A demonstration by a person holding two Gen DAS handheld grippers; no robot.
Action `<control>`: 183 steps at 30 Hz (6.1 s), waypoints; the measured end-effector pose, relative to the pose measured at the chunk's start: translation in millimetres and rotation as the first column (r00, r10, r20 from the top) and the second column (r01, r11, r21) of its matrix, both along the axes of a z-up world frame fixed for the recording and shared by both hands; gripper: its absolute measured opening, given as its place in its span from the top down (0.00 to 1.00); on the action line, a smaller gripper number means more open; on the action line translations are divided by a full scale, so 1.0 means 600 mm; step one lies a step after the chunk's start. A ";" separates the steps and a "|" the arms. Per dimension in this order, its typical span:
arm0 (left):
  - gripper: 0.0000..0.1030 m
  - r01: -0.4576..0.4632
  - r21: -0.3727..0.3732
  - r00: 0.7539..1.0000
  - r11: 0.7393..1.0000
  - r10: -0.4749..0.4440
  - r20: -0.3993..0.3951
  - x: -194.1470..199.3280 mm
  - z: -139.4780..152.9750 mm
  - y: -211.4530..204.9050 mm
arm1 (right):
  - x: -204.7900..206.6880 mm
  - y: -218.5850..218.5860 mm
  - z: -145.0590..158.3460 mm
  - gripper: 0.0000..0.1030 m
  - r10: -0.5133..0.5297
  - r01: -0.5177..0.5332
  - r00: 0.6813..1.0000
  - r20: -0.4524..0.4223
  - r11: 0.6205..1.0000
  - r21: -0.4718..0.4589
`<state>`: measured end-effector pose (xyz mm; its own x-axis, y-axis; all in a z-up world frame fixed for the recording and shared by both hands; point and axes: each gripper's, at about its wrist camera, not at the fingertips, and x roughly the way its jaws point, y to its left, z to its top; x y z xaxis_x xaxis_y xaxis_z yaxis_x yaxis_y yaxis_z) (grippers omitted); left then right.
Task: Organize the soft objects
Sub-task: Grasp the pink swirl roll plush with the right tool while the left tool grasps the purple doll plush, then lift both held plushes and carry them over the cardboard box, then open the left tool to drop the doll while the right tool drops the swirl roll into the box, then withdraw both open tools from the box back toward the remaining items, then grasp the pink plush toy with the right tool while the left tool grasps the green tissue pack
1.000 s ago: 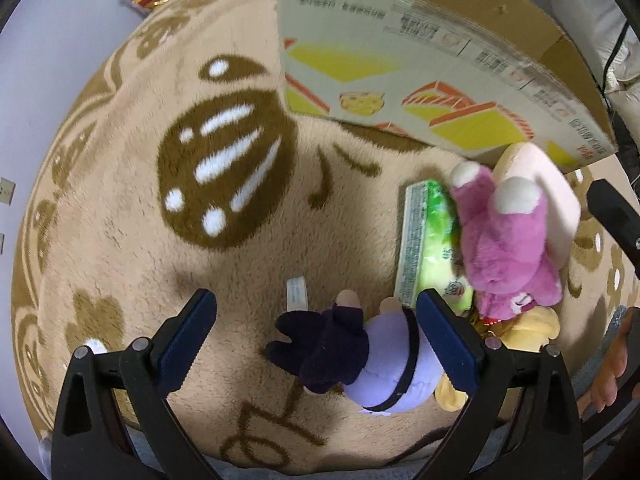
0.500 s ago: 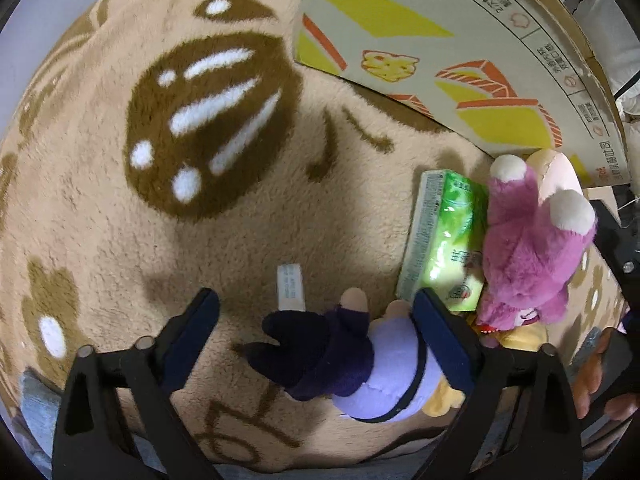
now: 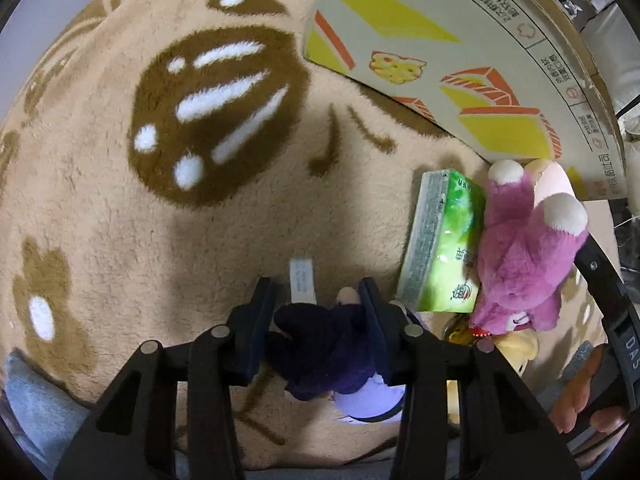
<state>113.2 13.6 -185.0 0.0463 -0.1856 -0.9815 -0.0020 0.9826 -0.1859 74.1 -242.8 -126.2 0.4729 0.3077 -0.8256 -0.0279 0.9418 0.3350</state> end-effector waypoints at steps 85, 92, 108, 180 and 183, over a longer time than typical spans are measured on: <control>0.61 0.050 0.229 0.526 0.972 -0.221 0.821 0.053 0.297 -0.129 | 0.019 -0.040 0.149 0.77 -0.053 0.091 0.907 0.417 0.993 -0.073; 0.61 0.063 0.237 0.540 0.969 -0.233 0.809 0.063 0.283 -0.137 | 0.032 -0.041 0.138 0.76 -0.052 0.087 0.918 0.393 0.993 -0.073; 0.56 0.092 0.212 0.627 0.973 -0.222 0.747 0.097 0.241 -0.152 | 0.049 -0.035 0.117 0.70 -0.047 0.081 0.932 0.360 0.994 -0.079; 0.03 0.197 0.203 0.876 0.959 -0.266 0.403 -0.020 0.175 -0.078 | -0.077 0.017 0.075 0.01 0.089 -0.075 0.987 0.132 0.992 -0.105; 0.03 0.225 0.191 0.883 0.956 -0.282 0.376 -0.012 0.166 -0.084 | -0.068 0.021 0.063 0.01 0.098 -0.088 0.991 0.095 0.991 -0.104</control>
<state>106.1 -36.6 -85.7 0.4043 -0.1079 -0.9083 0.2956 0.9552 0.0181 33.3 -230.1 -88.6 0.5273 0.2729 -0.8047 -0.1454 0.9620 0.2310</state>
